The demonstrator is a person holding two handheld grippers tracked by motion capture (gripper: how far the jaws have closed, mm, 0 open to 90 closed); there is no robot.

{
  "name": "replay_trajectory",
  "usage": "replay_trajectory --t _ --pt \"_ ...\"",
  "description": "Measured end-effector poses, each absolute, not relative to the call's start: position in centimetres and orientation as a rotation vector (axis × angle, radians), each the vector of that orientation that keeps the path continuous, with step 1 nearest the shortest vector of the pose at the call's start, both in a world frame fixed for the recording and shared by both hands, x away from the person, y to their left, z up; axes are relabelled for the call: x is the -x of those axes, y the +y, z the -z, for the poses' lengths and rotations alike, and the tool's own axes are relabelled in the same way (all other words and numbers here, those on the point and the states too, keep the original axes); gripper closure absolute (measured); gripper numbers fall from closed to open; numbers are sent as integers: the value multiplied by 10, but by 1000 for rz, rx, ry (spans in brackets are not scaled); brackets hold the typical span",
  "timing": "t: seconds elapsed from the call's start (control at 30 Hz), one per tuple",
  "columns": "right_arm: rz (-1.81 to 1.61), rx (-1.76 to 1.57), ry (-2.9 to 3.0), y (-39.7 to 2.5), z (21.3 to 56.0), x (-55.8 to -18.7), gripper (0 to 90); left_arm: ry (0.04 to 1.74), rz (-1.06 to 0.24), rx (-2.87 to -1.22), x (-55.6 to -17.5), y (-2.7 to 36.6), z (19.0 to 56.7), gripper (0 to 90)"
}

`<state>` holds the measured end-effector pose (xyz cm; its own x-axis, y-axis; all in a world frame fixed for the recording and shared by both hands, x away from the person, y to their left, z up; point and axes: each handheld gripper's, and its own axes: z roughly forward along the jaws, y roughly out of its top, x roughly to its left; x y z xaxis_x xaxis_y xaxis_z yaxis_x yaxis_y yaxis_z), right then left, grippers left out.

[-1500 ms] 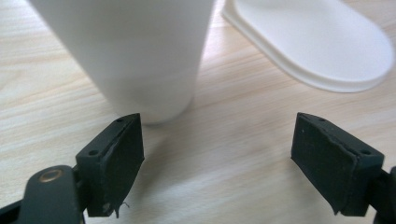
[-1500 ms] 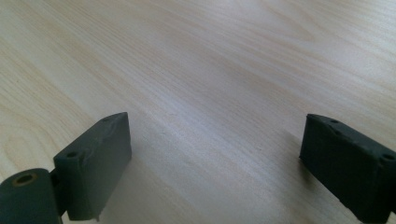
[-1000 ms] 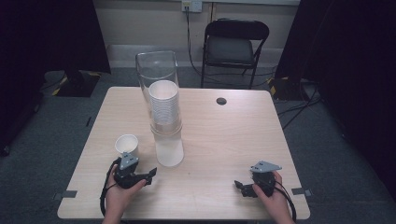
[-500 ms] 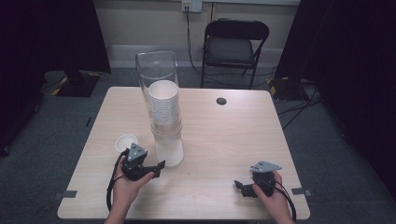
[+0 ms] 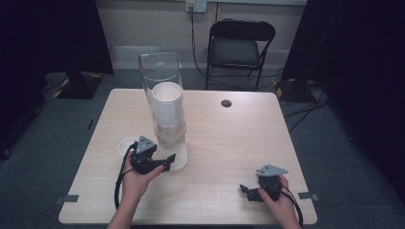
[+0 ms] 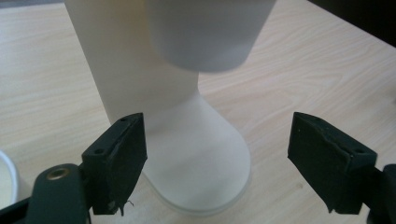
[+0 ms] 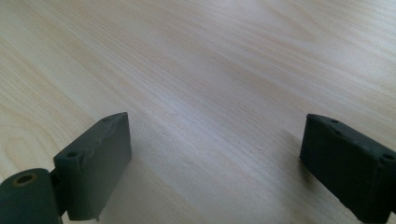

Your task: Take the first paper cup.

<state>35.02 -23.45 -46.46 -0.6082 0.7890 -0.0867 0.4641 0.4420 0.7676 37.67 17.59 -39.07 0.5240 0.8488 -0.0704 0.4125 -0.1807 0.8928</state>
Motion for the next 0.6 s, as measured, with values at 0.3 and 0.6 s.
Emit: replay_trajectory --t 0.3,0.6 --pt "-1006 -1056 2263 -234 465 -350 80 1043 -604 -1736 -389 170 379 198" --pt "-1006 -1056 2263 -234 465 -350 80 1038 -652 -1687 -397 165 379 184"
